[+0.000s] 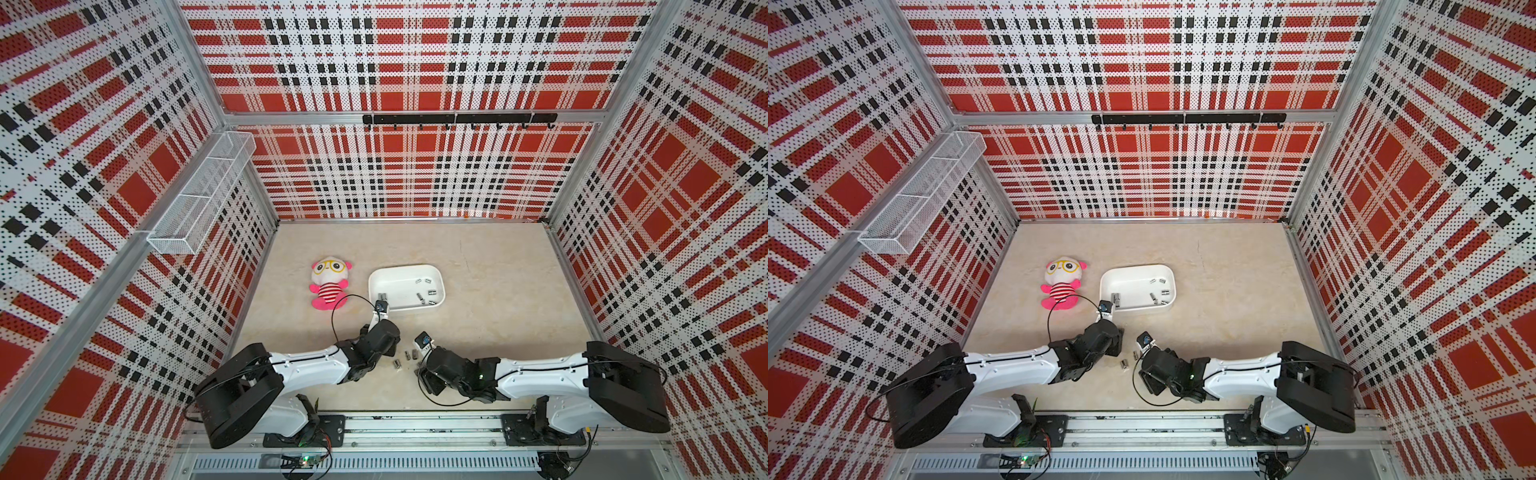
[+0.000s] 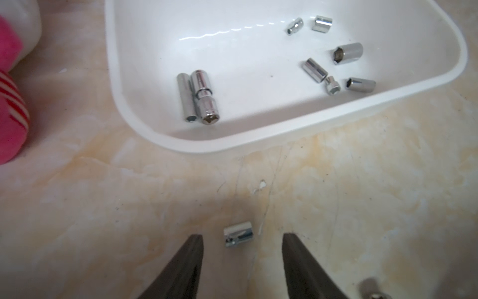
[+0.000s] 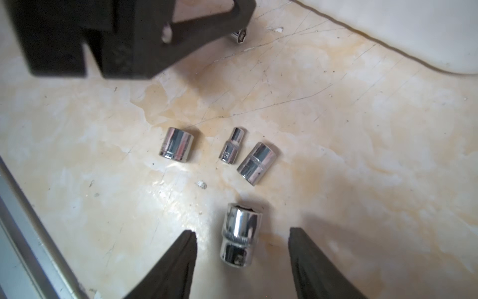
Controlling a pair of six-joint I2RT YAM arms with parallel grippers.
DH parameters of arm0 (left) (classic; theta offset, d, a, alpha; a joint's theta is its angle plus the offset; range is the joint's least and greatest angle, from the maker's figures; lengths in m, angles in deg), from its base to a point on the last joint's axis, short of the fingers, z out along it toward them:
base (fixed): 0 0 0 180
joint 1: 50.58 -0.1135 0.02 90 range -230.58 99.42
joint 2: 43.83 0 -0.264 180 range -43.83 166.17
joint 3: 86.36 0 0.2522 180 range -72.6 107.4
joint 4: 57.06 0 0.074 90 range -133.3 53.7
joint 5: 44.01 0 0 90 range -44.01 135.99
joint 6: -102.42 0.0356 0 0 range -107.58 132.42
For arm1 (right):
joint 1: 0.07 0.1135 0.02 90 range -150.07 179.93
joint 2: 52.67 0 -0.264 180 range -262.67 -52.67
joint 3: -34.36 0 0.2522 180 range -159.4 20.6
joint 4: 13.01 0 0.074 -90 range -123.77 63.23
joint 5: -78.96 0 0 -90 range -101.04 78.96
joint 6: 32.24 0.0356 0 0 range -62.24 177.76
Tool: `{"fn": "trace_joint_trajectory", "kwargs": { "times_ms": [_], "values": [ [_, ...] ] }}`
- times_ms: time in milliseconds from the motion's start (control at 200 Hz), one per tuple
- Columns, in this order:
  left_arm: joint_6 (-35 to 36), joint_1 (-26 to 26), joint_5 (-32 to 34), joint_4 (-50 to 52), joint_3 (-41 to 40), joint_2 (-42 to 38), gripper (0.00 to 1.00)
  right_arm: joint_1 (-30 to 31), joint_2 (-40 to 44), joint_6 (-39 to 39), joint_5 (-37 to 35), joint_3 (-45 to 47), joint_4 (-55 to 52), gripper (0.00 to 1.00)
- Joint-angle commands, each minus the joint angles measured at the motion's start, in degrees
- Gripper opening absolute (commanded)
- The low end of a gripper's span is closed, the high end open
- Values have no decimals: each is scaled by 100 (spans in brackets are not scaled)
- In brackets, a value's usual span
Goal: Put the socket on the desktop into the storage box
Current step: Pick up the socket head from the center of the board.
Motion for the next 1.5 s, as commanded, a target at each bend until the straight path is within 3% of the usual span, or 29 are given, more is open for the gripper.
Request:
{"fn": "trace_joint_trajectory", "kwargs": {
  "times_ms": [0, 220, 701, 1278, 1493],
  "values": [
    [42, -104, -222, -212, -241, -509, 55, 68, -209, -21, -252, -166, -84, 59],
    [32, -142, -249, -256, -434, -1016, 55, 69, -348, 47, -496, -211, -264, 52],
    [42, -133, -195, -177, -384, -960, 55, 75, -532, 129, -639, -301, -418, 48],
    [-53, -111, 3, -157, -486, -1356, 53, 52, 192, 708, -1709, -129, -929, 1],
    [-76, -107, 102, -243, -651, -1834, 53, -217, 958, 600, -1781, -113, -972, 0]
  ]
}}
